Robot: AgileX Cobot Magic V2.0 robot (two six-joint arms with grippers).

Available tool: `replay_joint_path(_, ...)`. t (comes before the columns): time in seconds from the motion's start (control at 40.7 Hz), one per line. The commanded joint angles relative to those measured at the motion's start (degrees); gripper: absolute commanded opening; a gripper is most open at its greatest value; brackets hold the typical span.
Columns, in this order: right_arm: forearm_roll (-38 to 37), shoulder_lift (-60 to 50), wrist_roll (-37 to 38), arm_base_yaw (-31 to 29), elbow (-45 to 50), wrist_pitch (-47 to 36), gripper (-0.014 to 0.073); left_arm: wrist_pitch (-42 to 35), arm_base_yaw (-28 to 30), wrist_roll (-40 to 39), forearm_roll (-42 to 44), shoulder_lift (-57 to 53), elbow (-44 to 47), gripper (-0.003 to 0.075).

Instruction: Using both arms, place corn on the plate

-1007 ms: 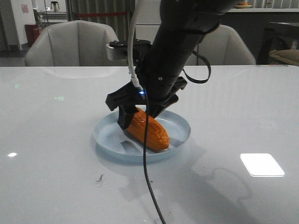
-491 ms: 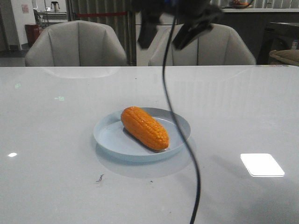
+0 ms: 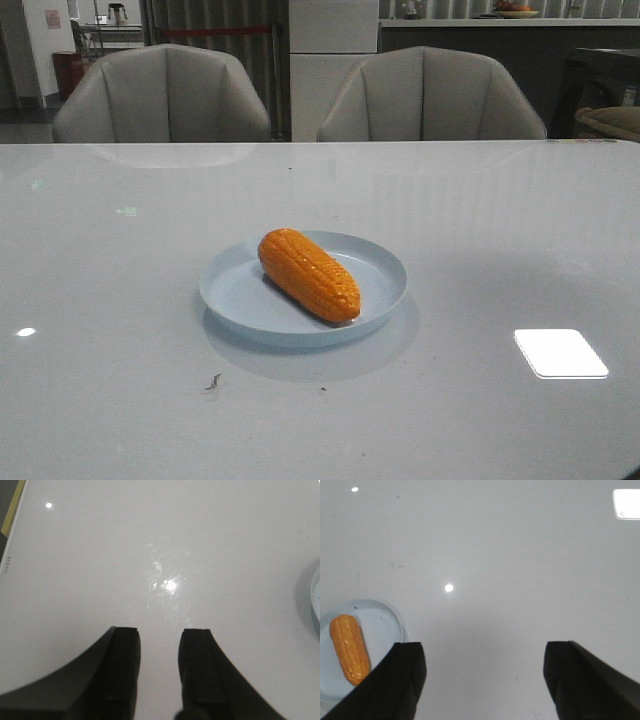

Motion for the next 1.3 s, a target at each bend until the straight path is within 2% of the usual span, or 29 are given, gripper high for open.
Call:
replay_joint_path(0.0, 0.7, -6.3, -2.1, -2.2, 4.9, -2.8, 0.0595, -3.4, 0.0, -0.5, 0.7, -1.0, -1.6, 0.0276)
replay_joint_path(0.197, 1.0, -11.5, -2.1, -2.2, 13.6, -1.2, 0.0595, -3.4, 0.0, -0.5, 0.7, -1.0, -1.6, 0.0276)
replay_joint_path(0.467, 1.0, -11.4, -2.1, -2.2, 15.1, 2.1, 0.0595, -3.4, 0.0, -0.5, 0.7, -1.0, -1.6, 0.0270)
replay_joint_path(0.54, 1.0, -11.4, -2.1, -2.2, 15.1, 2.1, 0.0595, -3.4, 0.0, -0.5, 0.7, -0.9, -1.6, 0.0237)
replay_joint_path(0.737, 1.0, -11.4, -2.1, -2.2, 15.1, 2.1, 0.0595, -3.4, 0.0, -0.5, 0.7, -0.9, -1.6, 0.0087)
replay_joint_path(1.277, 1.0, -11.4, -2.1, -2.2, 15.1, 2.1, 0.0595, -3.8, 0.0, -0.5, 2.0, -0.9, -1.4, 0.0090)
